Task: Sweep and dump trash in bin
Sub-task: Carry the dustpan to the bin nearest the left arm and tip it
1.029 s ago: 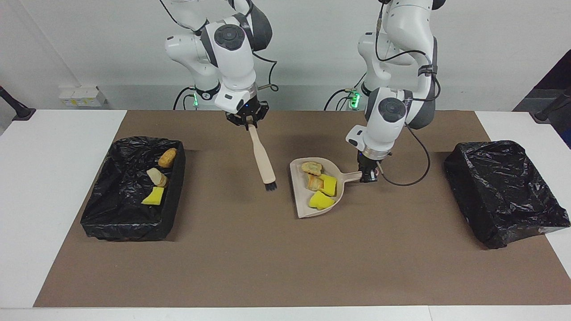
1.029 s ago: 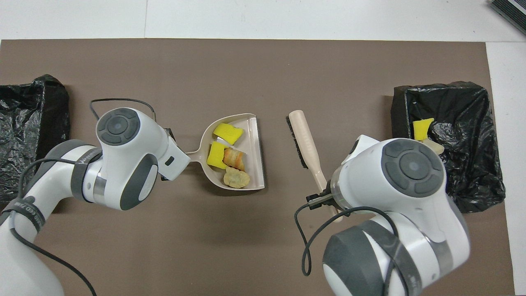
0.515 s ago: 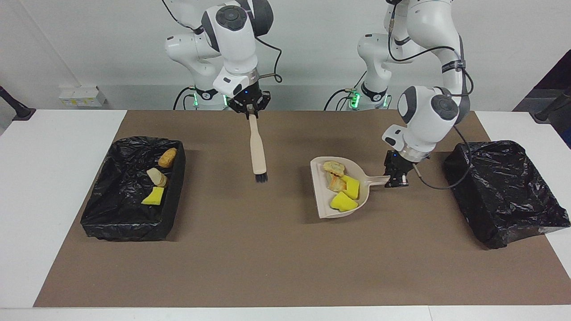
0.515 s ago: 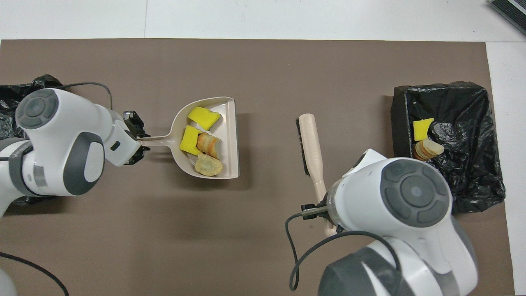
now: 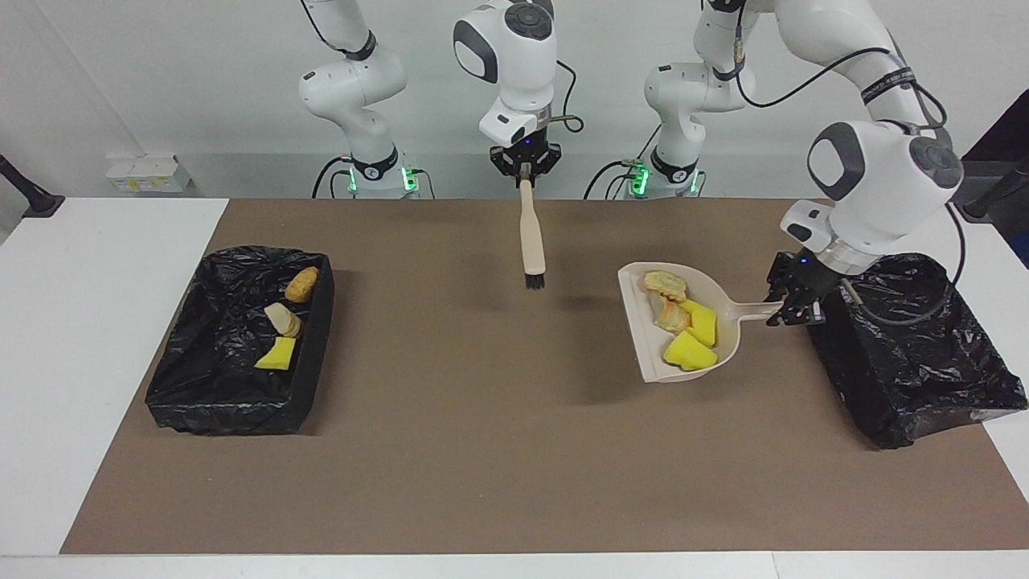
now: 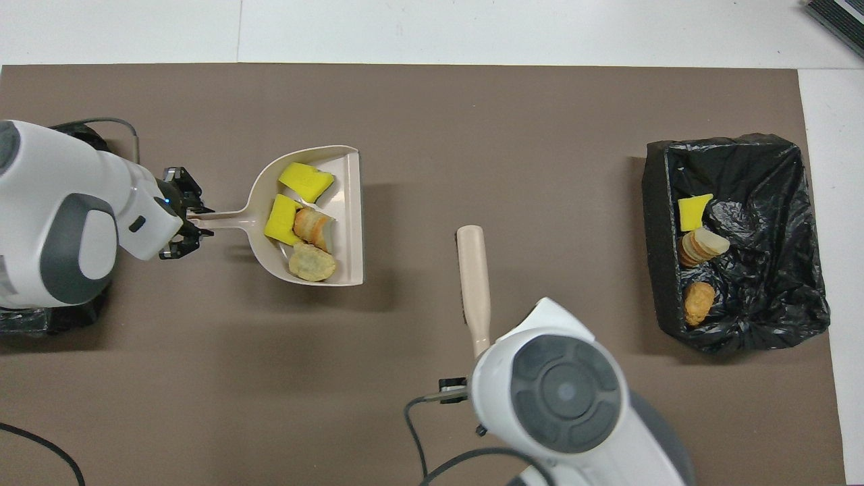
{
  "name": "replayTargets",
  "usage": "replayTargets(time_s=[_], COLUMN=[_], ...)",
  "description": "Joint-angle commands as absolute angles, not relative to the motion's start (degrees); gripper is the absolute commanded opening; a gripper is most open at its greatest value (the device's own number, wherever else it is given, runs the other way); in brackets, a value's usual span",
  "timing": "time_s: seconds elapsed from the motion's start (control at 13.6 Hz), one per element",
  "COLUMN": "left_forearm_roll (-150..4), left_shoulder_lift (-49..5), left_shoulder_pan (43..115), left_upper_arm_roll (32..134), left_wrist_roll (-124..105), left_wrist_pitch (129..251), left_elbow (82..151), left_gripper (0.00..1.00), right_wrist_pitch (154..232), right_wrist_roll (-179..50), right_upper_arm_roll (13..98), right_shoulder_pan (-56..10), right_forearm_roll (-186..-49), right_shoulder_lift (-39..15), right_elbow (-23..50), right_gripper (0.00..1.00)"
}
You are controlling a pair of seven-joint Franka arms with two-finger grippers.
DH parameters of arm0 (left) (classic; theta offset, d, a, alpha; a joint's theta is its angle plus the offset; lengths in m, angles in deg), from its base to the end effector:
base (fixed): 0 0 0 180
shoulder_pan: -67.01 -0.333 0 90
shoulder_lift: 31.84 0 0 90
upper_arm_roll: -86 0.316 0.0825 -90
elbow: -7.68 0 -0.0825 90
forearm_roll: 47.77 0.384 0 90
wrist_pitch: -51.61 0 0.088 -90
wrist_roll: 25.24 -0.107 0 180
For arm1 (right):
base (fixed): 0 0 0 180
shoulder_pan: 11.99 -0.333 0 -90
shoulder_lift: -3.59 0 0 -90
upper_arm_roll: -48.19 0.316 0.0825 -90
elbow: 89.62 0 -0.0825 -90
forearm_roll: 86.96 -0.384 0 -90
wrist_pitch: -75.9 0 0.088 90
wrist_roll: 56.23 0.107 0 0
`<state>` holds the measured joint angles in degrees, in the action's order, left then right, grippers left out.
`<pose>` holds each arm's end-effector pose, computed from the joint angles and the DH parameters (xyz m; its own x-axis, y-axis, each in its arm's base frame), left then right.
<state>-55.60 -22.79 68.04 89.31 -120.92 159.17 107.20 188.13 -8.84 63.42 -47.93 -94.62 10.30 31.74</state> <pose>0.6077 0.0121 0.4802 -0.0170 -0.9924 0.1215 -0.9998 0.0180 0.0077 0.3123 0.4067 0.4588 0.9950 0.0113 -0.0989 0.0088 -0.9996 -0.0261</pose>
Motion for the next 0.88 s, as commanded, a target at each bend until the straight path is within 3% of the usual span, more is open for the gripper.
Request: replayTargets(time_s=[0.0,0.44,0.81], left_forearm_roll=[-52.27,-42.69,-33.03], left_shoulder_lift=[-19.63,-17.34,-14.45], left_shoulder_pan=[63.77,52.52,47.15], left_upper_arm_roll=[88.90,89.08,89.16], left_wrist_roll=[-124.19,-131.40,-134.93], left_wrist_pitch=[154.62,154.44,157.51], left_elbow=[100.50,95.92,91.10], left_gripper=[0.00,0.00,0.00], right_wrist_pitch=[193.04,202.71,203.25], right_wrist_roll=[-3.33,2.48,1.78], right_upper_arm_roll=[63.04,63.04,63.04], right_shoulder_pan=[-51.88,-59.01,-58.58], right_forearm_roll=[-95.13,-94.16,-93.28], right_shoulder_lift=[7.12,3.16,1.84], right_elbow=[32.72,39.04,39.05], right_gripper=[0.00,0.00,0.00])
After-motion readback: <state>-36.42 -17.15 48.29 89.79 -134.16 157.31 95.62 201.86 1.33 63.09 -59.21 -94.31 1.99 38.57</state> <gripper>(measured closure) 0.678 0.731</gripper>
